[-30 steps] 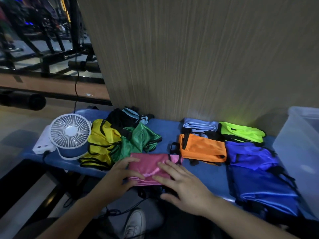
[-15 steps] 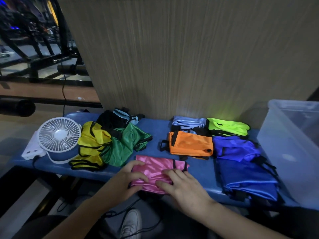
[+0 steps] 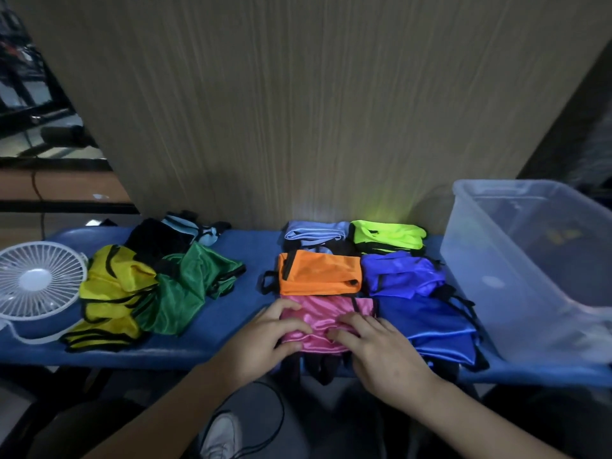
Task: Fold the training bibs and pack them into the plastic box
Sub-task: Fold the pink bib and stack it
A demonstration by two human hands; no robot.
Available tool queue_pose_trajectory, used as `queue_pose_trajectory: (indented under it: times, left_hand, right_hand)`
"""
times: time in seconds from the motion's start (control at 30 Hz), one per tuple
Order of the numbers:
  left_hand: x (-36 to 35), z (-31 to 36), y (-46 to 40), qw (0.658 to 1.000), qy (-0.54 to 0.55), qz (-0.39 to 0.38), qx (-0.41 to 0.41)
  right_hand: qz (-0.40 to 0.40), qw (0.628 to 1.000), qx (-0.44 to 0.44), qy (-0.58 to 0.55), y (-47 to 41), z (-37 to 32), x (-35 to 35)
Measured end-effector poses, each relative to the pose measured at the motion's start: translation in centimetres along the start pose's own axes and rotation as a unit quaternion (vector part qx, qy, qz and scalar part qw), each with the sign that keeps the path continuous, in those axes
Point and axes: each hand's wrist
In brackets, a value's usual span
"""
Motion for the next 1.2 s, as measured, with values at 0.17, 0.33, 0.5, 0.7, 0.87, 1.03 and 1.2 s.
queue_pose_trajectory:
  times: [0.17, 0.33, 0.5, 0.7, 0.87, 1.03, 1.2]
  left_hand:
    - [0.0, -0.4, 0.1, 1.0, -0.018, 0.004, -0.007]
    - [0.9, -0.5, 1.5, 0.99, -0.107, 0.065, -0.068]
    - [1.3, -0.6, 2.6, 0.988, -0.117, 0.046, -0.091]
    - [1.0, -0.4, 2.5, 0.987, -0.126, 0.057, -0.083]
    - [1.6, 0.1, 2.8, 0.995, -0.078, 0.04, -0.054]
    - [3.5, 0.6, 3.5, 0.993, -0.04, 0.099, -0.04]
    - [5.0, -1.0, 5.0, 0.981, -0.054, 0.184, -0.02]
  right_hand:
    - [0.038, 0.998, 0.004, 0.046, 0.3, -0.5, -0.4]
    - [0.083, 0.995, 0.029, 0.048, -0.4, -0.7, -0.3]
    - [0.073, 0.996, 0.03, 0.032, -0.4, -0.7, -0.6]
    - [0.08, 0.995, 0.019, 0.056, -0.4, -1.0, -1.4]
    - [0.08, 0.996, 0.024, 0.041, -0.2, -1.3, -0.6]
    - [0.105, 0.994, 0.016, 0.029, -0.4, -2.4, 0.6]
    - [0.107, 0.993, 0.035, 0.023, -1.7, -4.0, 0.6]
Point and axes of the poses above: each hand's wrist, its own y-axis away from the middle knuckle, its own x-axis out of the back of the hand, z = x × y, and after that the axes turned 1 degree about z, right-handed
